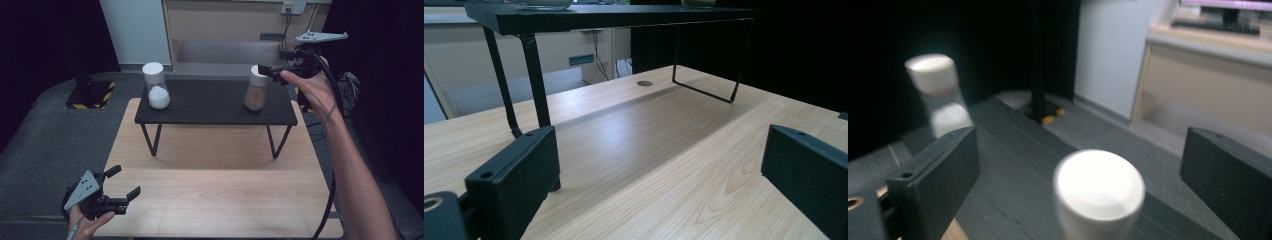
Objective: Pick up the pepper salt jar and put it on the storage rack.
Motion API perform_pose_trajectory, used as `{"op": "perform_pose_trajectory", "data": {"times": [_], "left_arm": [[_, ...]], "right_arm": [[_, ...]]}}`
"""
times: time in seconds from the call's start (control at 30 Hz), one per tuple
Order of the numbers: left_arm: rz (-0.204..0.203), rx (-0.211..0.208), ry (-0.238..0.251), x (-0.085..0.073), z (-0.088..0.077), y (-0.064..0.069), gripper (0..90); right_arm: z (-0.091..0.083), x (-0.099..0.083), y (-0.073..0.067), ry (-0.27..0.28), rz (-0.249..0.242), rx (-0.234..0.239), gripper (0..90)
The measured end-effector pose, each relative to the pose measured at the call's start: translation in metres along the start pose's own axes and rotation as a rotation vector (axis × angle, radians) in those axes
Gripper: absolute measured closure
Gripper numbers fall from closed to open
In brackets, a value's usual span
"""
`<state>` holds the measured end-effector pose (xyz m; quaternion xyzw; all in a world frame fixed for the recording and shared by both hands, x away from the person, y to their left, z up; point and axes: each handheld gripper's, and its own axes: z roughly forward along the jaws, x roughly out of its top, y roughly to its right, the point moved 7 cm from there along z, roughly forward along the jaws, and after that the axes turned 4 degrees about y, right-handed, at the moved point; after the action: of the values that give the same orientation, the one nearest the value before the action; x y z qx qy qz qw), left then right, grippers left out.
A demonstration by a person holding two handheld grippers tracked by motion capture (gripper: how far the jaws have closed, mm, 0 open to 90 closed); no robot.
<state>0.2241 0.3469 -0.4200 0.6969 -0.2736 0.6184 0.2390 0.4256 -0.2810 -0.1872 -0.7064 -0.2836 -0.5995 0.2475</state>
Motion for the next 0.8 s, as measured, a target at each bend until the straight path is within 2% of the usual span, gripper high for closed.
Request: {"op": "perform_pose_trajectory", "data": {"times": [0.1,0.33,0.5,0.8], "left_arm": [[0.001,-0.001,0.001,0.0,-0.001,0.001,1.1],[0.0,-0.012,-0.002,0.0,0.0,0.001,1.0],[0.003,-0.017,-0.003,0.0,0.0,0.002,1.1],[0.001,-0.016,-0.006,0.0,0.003,0.001,1.1]], "right_arm": [[-0.014,-0.01,-0.008,0.069,-0.022,0.051,2.8],[-0.045,-0.026,-0.022,0.118,-0.044,0.088,3.0],[-0.068,-0.048,-0.03,0.163,-0.054,0.109,3.3],[-0.097,-0.084,-0.051,0.153,-0.11,0.148,3.0]]}}
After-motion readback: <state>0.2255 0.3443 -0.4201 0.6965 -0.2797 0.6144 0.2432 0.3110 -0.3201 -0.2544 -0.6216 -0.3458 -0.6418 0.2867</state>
